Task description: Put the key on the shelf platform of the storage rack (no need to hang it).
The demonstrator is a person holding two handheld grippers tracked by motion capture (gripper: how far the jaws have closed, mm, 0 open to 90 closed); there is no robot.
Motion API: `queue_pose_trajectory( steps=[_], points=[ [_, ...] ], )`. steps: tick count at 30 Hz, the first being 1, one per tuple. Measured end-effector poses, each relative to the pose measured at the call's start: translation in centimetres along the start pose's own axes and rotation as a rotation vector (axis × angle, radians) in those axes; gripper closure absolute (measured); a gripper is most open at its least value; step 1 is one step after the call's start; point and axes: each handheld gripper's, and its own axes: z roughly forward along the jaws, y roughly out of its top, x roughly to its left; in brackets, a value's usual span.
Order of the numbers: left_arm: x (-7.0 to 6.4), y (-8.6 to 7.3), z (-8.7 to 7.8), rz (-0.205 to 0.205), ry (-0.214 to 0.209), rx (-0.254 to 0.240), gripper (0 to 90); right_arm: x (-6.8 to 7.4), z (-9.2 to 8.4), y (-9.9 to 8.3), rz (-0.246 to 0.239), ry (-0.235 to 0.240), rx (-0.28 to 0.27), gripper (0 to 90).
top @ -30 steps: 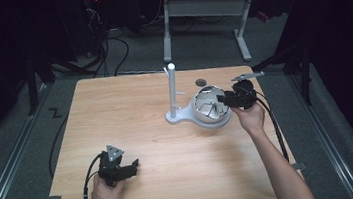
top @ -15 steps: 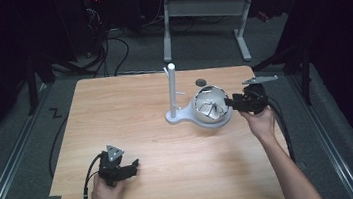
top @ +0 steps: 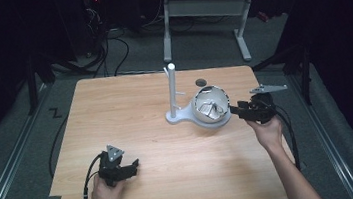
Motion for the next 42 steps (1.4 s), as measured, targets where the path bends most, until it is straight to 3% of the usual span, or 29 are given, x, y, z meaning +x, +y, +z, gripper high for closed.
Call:
queue_pose_trajectory(
  steps=[5,13,17,27,42],
  points=[
    [0.0,0.0,0.0,0.000,0.000,0.001,21.0,0.2,-1.0,-0.6,0.014,0.012,-0.024,54.5],
    [0.0,0.0,0.0,0.001,0.000,0.001,21.0,0.4,-2.5,-2.1,-0.007,-0.020,-0.058,55.2],
    [0.0,0.0,0.0,0.001,0.000,0.001,21.0,0.5,-3.1,-2.7,0.006,0.001,-0.069,55.0],
    [0.0,0.0,0.0,0.001,0.000,0.001,21.0,0.6,-3.9,-4.2,0.023,0.015,-0.070,55.0],
    [0.0,0.0,0.0,0.001,0.000,0.001,21.0,1.8,-4.1,-5.9,0.018,0.051,-0.071,55.2]
  ],
)
